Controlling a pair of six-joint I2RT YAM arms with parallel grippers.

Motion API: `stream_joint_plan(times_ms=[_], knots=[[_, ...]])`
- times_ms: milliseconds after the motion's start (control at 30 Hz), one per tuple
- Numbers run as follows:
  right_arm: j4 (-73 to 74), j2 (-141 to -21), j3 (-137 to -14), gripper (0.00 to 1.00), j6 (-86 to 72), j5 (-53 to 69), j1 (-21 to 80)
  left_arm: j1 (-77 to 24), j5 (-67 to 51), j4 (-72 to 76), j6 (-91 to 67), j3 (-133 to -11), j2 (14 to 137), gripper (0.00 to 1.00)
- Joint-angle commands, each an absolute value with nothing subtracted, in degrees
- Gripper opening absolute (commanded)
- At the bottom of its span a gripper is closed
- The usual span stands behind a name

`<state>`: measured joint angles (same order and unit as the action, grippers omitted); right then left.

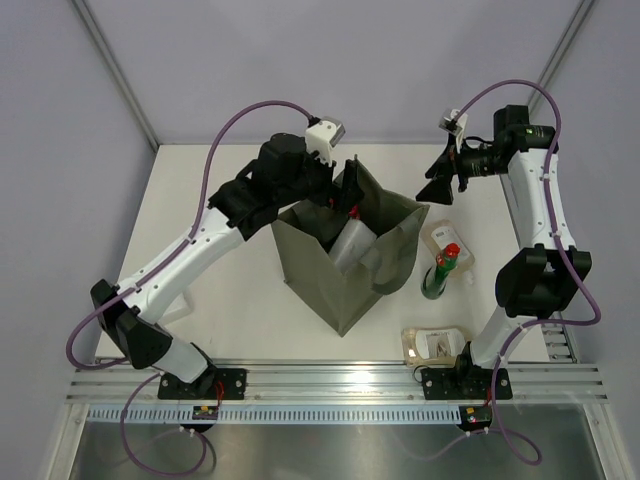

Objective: Place the personal care products into the canvas bag

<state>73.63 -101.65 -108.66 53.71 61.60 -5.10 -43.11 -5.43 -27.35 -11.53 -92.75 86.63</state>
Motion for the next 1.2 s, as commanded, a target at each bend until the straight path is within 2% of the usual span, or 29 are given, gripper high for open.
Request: stream_joint_plan(times_ms=[0,133,267,400,533,567,767,867,1033,1167], knots=[[77.16,-101.69,-108.9,1.0,59.4,59.15,-5.45,-43.42,-2.55,-25.31,-9.23,-93.52,84.11,0.99],[79.21,-99.94,-105.4,0.99,75.9,53.64,-5.71,-43.33,-0.27,-25.49,-8.35,-92.02,81.74,0.99],[74.97,-100.01,-102.83,0.99,78.93,47.47,-8.77,-42.54,7.1,-25.58,-7.64,-87.82,75.35,0.99],[80.83,-105.72,-111.07,0.99,69.72,44.74,-10.02,-40.26,11.42,-25.14,-9.75,-80.96,67.43,0.99],[75.0,-105.56,-106.01,0.99,56.28,40.62,-9.58,-38.94,16.33,-24.52,-12.83,-73.05,59.34,0.99],[68.71,-105.03,-102.52,0.99,51.64,34.34,-9.15,-38.85,17.48,-24.52,-14.4,-71.38,57.85,0.99],[59.34,-110.9,-97.74,0.99,29.21,12.25,-2.82,-38.67,22.15,-22.85,-20.82,-59.34,47.73,0.99],[53.37,-113.63,-95.28,0.99,25.68,1.36,-0.36,-38.67,23.2,-23.73,-23.19,-56.17,44.57,0.99],[55.98,-120.31,-97.73,1.0,24.52,-1.65,-0.35,-38.58,25.4,-26.37,-26.18,-51.95,39.83,0.99],[55.72,-120.32,-95.1,0.99,26.71,-2.64,-0.26,-38.5,26.28,-26.72,-27.86,-49.49,37.18,0.99]])
